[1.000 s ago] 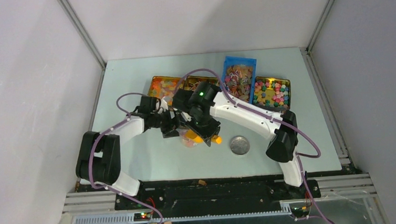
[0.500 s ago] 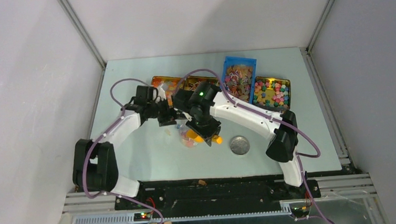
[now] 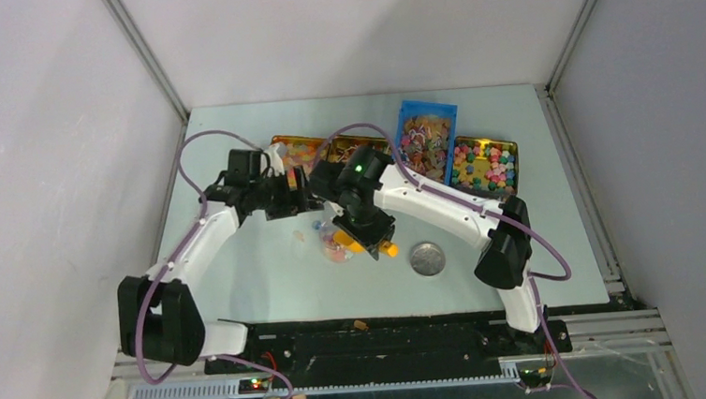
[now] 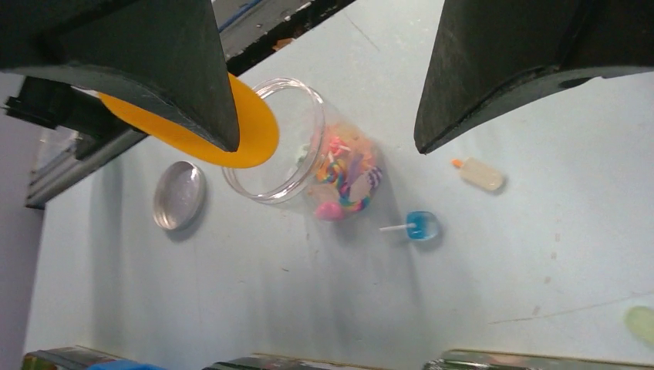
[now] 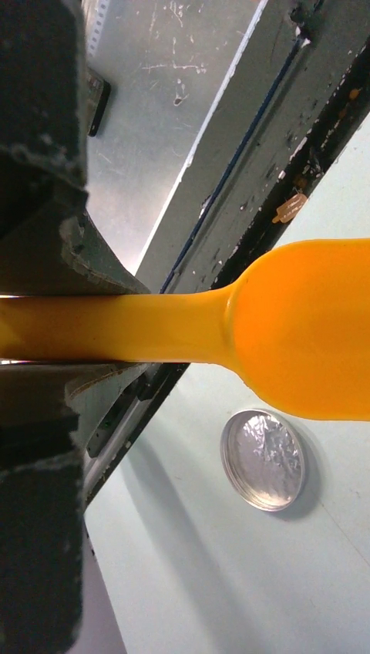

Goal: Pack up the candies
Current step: Place the fake candies in the packing bottle, then scoop the fake candies from the storage box.

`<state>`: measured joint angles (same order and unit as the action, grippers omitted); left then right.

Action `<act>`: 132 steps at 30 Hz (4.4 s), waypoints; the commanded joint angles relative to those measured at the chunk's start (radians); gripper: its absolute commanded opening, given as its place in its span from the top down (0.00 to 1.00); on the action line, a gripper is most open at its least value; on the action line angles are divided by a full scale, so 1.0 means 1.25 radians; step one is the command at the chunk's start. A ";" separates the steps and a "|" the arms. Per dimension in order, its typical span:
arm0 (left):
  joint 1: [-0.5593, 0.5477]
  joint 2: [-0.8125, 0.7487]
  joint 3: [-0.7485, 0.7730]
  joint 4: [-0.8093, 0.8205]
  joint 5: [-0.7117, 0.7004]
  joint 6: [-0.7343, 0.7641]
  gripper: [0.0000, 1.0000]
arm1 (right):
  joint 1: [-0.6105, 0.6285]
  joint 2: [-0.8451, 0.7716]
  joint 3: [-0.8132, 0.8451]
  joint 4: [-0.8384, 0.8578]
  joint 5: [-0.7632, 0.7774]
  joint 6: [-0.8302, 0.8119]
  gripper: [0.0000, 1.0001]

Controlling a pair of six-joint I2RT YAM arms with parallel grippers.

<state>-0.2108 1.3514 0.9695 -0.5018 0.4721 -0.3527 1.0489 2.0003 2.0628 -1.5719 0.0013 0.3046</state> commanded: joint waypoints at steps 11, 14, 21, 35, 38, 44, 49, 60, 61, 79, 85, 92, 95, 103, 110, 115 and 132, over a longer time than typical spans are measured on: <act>0.003 -0.173 0.036 -0.059 -0.074 0.093 0.10 | -0.004 -0.073 0.028 0.006 0.040 -0.005 1.00; 0.003 -0.200 0.037 -0.047 -0.065 0.086 0.09 | -0.003 -0.092 0.019 0.024 0.044 -0.008 1.00; 0.003 -0.217 0.005 0.006 -0.009 0.041 0.09 | -0.001 -0.141 -0.052 0.081 0.045 -0.008 1.00; -0.016 -0.202 -0.013 -0.042 -0.083 0.066 0.10 | 0.015 -0.059 0.012 -0.019 0.055 -0.008 1.00; -0.031 -0.196 -0.014 -0.074 -0.143 0.085 0.11 | 0.017 -0.035 0.044 -0.025 0.045 -0.013 1.00; -0.060 -0.188 -0.029 -0.106 -0.221 0.117 0.12 | 0.018 -0.010 0.056 -0.026 0.042 -0.007 1.00; -0.074 -0.183 -0.047 -0.107 -0.242 0.119 0.12 | 0.020 0.003 0.049 -0.026 0.046 -0.007 1.00; -0.121 -0.181 -0.046 -0.121 -0.306 0.121 0.12 | 0.023 0.049 0.059 -0.026 0.056 -0.008 1.00; -0.122 -0.184 -0.048 -0.121 -0.308 0.120 0.12 | 0.023 0.049 0.060 -0.026 0.059 -0.006 1.00; -0.125 -0.281 -0.082 -0.022 -0.215 0.025 0.11 | 0.024 -0.050 0.043 0.046 0.070 0.000 1.00; -0.123 -0.365 -0.093 0.059 -0.169 -0.056 0.10 | 0.022 -0.160 -0.052 0.149 0.102 0.023 1.00; -0.120 -0.455 -0.091 0.147 -0.129 -0.130 0.09 | -0.001 -0.304 -0.191 0.273 0.132 0.056 1.00; -0.120 -0.458 -0.077 0.155 -0.111 -0.135 0.09 | -0.017 -0.374 -0.248 0.321 0.127 0.072 1.00; -0.120 -0.453 -0.062 0.165 -0.098 -0.140 0.08 | -0.074 -0.497 -0.347 0.379 0.102 0.095 1.00; -0.120 -0.481 -0.052 0.136 -0.167 -0.094 0.01 | -0.123 -0.536 -0.394 0.394 0.075 0.101 1.00; -0.120 -0.491 -0.046 0.085 -0.224 -0.053 0.00 | -0.196 -0.537 -0.387 0.392 0.048 0.094 1.00; -0.120 -0.379 -0.046 -0.021 -0.401 0.110 0.00 | -0.351 -0.336 -0.264 0.297 0.034 0.011 1.00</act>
<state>-0.3614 0.8433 0.9138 -0.5453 0.0235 -0.2764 0.6163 1.5139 1.6459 -1.1652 0.0441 0.3668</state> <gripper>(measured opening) 0.995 0.303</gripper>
